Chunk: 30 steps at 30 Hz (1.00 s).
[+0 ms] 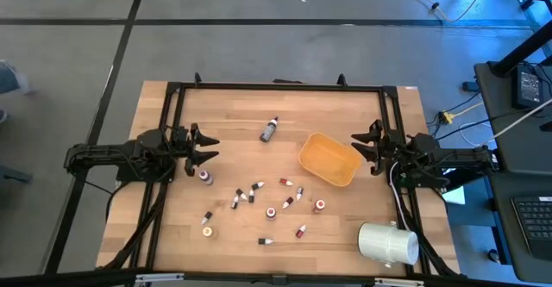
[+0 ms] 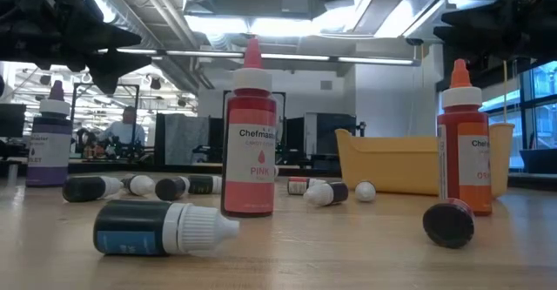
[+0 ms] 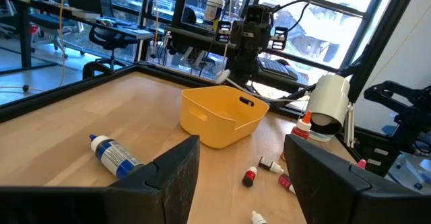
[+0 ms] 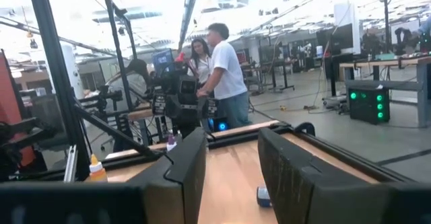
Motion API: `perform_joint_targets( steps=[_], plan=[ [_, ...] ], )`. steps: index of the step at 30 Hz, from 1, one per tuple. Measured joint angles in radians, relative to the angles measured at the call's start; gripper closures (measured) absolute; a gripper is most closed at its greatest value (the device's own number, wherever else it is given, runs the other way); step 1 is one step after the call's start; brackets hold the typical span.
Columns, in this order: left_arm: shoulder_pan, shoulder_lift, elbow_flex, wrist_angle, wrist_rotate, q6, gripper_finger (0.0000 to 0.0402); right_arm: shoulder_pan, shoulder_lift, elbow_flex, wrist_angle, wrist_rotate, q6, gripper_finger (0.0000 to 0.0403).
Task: Pick & Place food coloring
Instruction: Put the large orange food coloring bottle in the yellow bin
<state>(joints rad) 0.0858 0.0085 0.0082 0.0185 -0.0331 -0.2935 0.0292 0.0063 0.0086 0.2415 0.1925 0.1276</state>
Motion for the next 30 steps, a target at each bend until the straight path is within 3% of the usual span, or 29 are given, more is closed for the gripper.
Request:
perform_joint_targets(
  steps=[7, 19, 26, 30],
  plan=[
    [0.000, 0.000, 0.000, 0.000, 0.000, 0.000, 0.0191, 0.000, 0.000, 0.000, 0.003, 0.008, -0.028, 0.0251],
    [0.000, 0.000, 0.000, 0.000, 0.000, 0.000, 0.0191, 0.000, 0.000, 0.000, 0.028, -0.018, -0.148, 0.0100],
    [0.000, 0.000, 0.000, 0.000, -0.001, 0.000, 0.0191, 0.000, 0.008, 0.005, 0.136, -0.106, -0.144, 0.0088],
    [0.000, 0.000, 0.000, 0.005, -0.040, 0.000, 0.0192, 0.000, 0.071, 0.109, 0.099, -0.145, -0.168, 0.0095]
  ],
)
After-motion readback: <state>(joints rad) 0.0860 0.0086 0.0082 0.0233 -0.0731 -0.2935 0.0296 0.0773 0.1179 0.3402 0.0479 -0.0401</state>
